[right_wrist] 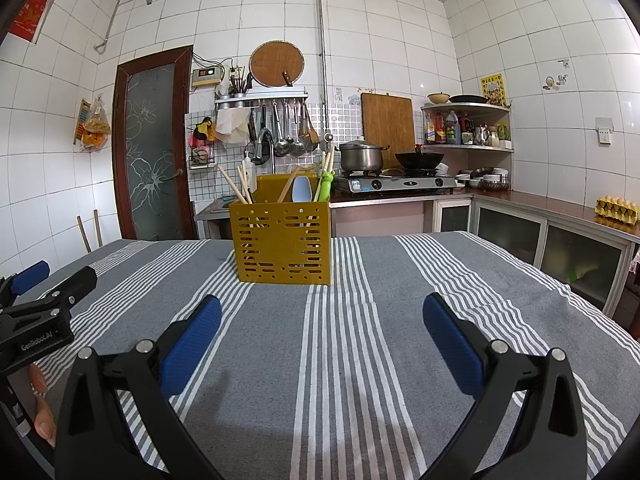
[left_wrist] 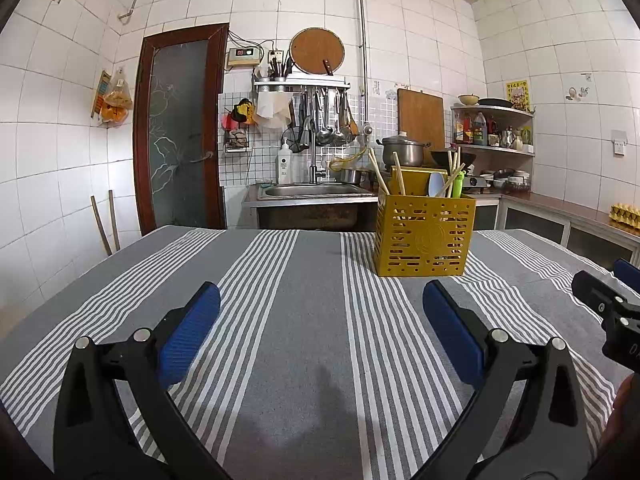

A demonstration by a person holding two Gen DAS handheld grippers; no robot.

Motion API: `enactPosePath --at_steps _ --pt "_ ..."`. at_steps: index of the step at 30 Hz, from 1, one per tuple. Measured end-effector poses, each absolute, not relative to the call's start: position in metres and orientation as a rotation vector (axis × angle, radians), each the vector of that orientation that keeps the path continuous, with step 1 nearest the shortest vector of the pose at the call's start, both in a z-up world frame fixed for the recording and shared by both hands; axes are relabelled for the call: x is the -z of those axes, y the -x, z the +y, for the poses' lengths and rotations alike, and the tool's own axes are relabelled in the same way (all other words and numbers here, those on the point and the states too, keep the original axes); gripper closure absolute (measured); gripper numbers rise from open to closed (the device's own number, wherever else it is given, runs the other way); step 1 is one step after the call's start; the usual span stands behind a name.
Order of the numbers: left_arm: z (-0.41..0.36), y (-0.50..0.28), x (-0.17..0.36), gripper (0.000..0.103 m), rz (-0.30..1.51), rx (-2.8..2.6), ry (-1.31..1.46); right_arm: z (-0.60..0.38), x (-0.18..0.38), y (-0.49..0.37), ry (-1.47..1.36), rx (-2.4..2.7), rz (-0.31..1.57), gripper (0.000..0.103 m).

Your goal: Organize utensils

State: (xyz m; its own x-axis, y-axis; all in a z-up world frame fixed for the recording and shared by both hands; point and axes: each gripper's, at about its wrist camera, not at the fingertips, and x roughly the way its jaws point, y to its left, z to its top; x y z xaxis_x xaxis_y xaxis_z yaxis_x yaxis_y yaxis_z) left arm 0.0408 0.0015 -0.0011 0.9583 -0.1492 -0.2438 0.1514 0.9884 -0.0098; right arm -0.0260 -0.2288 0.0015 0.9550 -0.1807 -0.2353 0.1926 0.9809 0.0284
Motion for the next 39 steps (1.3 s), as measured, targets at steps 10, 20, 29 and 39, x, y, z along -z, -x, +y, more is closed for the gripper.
enactPosePath --at_steps 10,20,29,39 --pt "0.004 -0.041 0.0 0.005 0.246 0.152 -0.011 -0.229 -0.001 0.026 -0.05 0.19 0.233 0.005" --pt "0.005 -0.042 0.001 0.005 0.246 0.153 -0.011 -0.228 -0.001 0.026 -0.05 0.192 0.23 0.004" --pt "0.008 -0.043 -0.001 0.005 0.242 0.148 -0.014 -0.228 -0.002 0.026 -0.054 0.195 0.23 0.005" --pt "0.012 -0.045 -0.001 0.005 0.24 0.146 -0.015 -0.228 -0.002 0.027 -0.053 0.197 0.229 0.005"
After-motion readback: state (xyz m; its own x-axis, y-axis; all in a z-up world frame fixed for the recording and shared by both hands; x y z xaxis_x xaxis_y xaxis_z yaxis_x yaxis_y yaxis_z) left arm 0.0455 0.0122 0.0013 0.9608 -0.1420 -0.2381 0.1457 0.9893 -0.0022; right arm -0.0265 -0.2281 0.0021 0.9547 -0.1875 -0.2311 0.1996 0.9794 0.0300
